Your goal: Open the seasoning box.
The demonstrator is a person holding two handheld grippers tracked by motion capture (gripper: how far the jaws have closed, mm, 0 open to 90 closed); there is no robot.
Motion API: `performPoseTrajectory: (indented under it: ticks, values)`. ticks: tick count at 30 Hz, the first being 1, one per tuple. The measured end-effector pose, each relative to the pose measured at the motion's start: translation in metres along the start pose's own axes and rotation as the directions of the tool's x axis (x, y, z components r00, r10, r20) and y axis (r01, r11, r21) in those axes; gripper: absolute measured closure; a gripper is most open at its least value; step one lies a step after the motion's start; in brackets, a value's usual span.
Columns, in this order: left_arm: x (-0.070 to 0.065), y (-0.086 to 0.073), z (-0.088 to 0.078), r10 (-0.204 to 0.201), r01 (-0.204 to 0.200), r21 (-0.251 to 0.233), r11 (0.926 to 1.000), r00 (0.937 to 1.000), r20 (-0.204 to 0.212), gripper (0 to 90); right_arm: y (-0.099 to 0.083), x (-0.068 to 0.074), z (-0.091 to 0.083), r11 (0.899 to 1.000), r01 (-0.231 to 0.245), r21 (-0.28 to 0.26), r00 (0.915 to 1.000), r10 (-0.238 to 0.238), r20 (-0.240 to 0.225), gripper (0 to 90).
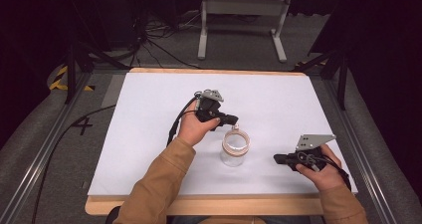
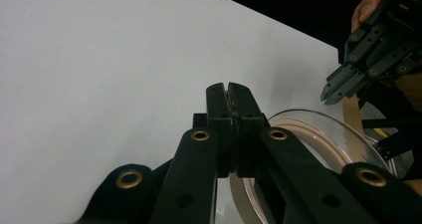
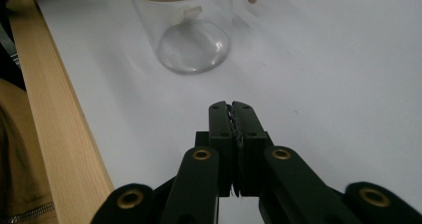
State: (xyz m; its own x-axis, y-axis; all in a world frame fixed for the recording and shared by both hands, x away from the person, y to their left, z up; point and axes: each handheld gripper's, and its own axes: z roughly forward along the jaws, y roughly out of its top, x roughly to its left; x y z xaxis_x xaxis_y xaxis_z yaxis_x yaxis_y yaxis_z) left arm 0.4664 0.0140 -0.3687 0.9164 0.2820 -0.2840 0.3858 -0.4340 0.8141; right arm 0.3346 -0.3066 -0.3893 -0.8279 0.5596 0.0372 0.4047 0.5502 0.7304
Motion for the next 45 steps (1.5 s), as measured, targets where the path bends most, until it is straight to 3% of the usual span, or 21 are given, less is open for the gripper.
performPoseTrajectory:
  ticks: [5,10,13,16,21,25,45]
  values:
    - [0.001,-0.001,0.001,-0.003,0.003,-0.015,0.9999,1.0000,0.007,89.1,0.007,0.008,0.006,1.000,0.018,-0.023,0.9996,-0.019,-0.021,88.3]
    - [0.002,-0.001,0.001,-0.013,0.013,-0.011,0.9998,0.9998,0.013,89.0,0.020,0.025,0.014,0.995,0.050,-0.085,0.9973,-0.054,-0.050,88.9]
    - [0.002,-0.001,0.002,-0.015,0.015,-0.019,0.9997,0.9997,0.019,89.0,0.027,0.033,0.018,0.992,0.037,-0.123,0.9945,-0.048,-0.093,89.2]
    - [0.002,-0.001,0.001,-0.013,0.013,-0.016,0.9998,0.9998,0.016,89.0,0.032,0.038,0.023,0.990,0.008,-0.142,0.9953,-0.022,-0.094,89.5]
    - [0.002,-0.001,0.001,-0.010,0.010,-0.015,0.9998,0.9999,0.012,88.7,0.034,0.041,0.033,0.991,-0.005,-0.131,0.9971,-0.005,-0.076,89.7]
    - [0.002,-0.002,0.002,-0.015,0.016,-0.021,0.9997,0.9997,0.018,88.6,0.035,0.043,0.038,0.991,-0.017,-0.133,0.9959,0.005,-0.091,89.8]
    - [0.004,-0.002,0.003,-0.031,0.031,-0.024,0.9992,0.9992,0.024,88.6,0.039,0.044,0.042,0.982,-0.035,-0.187,0.9975,0.023,-0.068,89.9]
